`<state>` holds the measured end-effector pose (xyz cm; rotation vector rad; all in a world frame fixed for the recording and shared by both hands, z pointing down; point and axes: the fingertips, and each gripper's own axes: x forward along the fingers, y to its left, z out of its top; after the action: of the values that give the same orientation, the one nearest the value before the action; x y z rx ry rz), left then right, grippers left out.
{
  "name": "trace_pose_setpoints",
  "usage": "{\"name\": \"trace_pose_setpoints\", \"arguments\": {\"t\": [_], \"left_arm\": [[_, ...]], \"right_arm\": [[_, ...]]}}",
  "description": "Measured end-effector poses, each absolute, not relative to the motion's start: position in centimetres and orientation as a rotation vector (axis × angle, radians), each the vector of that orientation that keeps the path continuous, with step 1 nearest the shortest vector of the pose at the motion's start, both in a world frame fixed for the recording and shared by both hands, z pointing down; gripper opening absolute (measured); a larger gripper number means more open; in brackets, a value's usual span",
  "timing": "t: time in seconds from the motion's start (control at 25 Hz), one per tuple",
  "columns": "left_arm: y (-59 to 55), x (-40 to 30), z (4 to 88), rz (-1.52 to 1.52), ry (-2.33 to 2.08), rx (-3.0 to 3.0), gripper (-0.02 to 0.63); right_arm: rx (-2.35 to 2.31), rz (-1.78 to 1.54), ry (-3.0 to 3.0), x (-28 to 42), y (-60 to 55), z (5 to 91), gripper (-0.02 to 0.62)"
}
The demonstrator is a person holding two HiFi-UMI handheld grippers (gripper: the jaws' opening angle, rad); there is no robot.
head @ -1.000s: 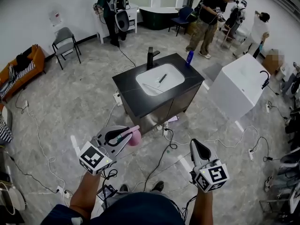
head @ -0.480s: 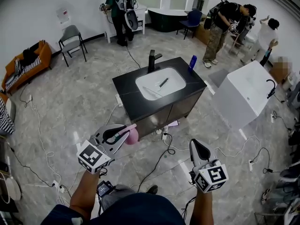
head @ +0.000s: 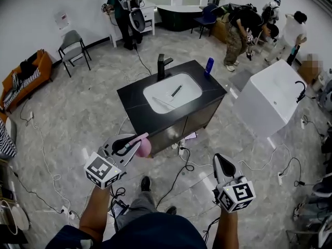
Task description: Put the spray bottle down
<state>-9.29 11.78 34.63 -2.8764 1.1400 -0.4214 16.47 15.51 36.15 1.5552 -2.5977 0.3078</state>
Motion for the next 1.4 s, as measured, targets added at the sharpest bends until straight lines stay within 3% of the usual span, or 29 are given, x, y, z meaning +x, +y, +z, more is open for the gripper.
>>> {"name": "trace_pose_setpoints", "arguments": {"t": [0.56, 1.4], "left_arm": [[-3.2, -10.1, 34.5, -0.399, 0.900, -2.962, 0.064], [-15.6, -8.9, 38.2, -0.376, 0.663, -3.083, 0.064]], "right_arm": [[1.773, 0.329, -2.469, 13.6, 5.8, 35.3, 0.011], [1.946, 0.363, -2.294, 10.8, -0.3, 37.0, 0.011]]}}
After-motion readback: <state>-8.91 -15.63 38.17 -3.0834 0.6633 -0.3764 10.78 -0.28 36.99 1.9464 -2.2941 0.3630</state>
